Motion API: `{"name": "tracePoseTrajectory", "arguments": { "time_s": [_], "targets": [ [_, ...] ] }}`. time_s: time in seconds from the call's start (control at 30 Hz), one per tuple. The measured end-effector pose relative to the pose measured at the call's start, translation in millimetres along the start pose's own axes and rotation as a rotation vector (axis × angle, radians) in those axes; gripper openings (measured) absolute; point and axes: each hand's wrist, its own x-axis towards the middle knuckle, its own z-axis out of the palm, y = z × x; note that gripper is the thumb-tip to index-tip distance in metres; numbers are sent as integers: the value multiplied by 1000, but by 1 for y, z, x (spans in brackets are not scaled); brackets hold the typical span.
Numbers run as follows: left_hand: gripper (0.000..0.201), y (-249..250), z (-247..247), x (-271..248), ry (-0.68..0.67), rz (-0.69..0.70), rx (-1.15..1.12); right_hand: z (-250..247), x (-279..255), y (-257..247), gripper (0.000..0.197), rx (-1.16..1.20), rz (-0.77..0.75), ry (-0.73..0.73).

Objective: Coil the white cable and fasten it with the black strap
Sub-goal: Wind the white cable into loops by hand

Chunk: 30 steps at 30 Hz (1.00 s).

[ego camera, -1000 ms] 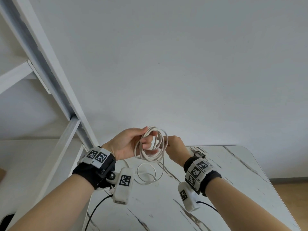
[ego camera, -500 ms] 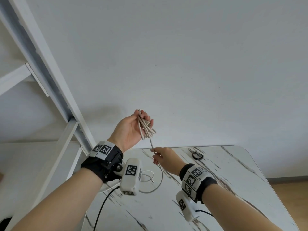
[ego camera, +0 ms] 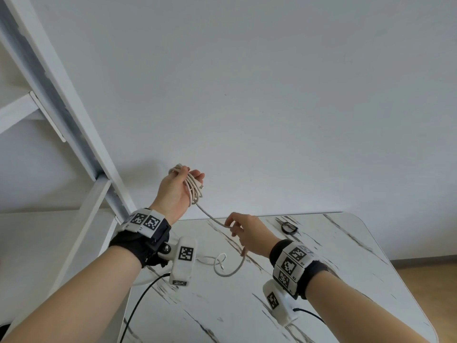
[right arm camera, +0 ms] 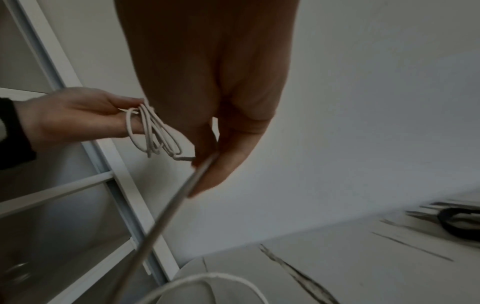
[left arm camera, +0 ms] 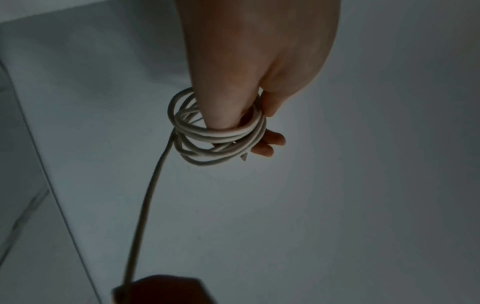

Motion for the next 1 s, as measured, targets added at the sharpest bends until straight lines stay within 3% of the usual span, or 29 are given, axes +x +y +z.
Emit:
{"name": "tracePoseTrajectory", "arguments": {
  "time_s": [0.23,0.37,0.53,0.7,0.87,1.0],
  "targets": [
    [16,-16,-1,-7,-42,67,227,-11,8,-16,24,-156,-203,91],
    [7,-23,-8,-9,-139,-9,528,-20,8,-24,22,-143,-231,114],
    [24,-32,-15,-16,-236,-134,810,-29,9,-32,8,-62,-240,123],
    [29,-32,-19,-20,-346,-314,859,-37,9,-34,19,-17,-191,52],
    [21,-25,-20,-24,-427,-478,816,-45,12,-34,13,-20,-185,-20],
    [26,-21,-22,-28,-549,-615,830,-51,15,-34,15,-60,-203,-3]
  ]
}}
